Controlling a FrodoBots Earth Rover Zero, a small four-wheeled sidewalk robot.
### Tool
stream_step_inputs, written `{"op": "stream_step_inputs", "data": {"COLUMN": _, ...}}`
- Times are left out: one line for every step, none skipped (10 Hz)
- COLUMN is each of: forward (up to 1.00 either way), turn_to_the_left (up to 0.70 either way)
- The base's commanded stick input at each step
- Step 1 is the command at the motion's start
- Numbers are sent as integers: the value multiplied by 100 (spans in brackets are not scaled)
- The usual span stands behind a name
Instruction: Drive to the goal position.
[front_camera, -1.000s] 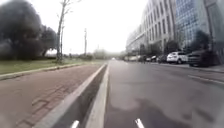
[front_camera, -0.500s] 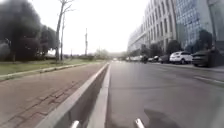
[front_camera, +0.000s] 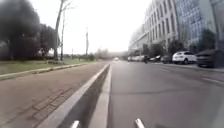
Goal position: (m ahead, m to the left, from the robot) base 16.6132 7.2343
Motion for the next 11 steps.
{"op": "stream_step_inputs", "data": {"forward": 67, "turn_to_the_left": -13}}
{"op": "stream_step_inputs", "data": {"forward": 67, "turn_to_the_left": -12}}
{"op": "stream_step_inputs", "data": {"forward": 67, "turn_to_the_left": -5}}
{"op": "stream_step_inputs", "data": {"forward": 67, "turn_to_the_left": -2}}
{"op": "stream_step_inputs", "data": {"forward": 67, "turn_to_the_left": 0}}
{"op": "stream_step_inputs", "data": {"forward": 67, "turn_to_the_left": 0}}
{"op": "stream_step_inputs", "data": {"forward": 67, "turn_to_the_left": -5}}
{"op": "stream_step_inputs", "data": {"forward": 67, "turn_to_the_left": -10}}
{"op": "stream_step_inputs", "data": {"forward": 67, "turn_to_the_left": -13}}
{"op": "stream_step_inputs", "data": {"forward": 67, "turn_to_the_left": -13}}
{"op": "stream_step_inputs", "data": {"forward": 67, "turn_to_the_left": -13}}
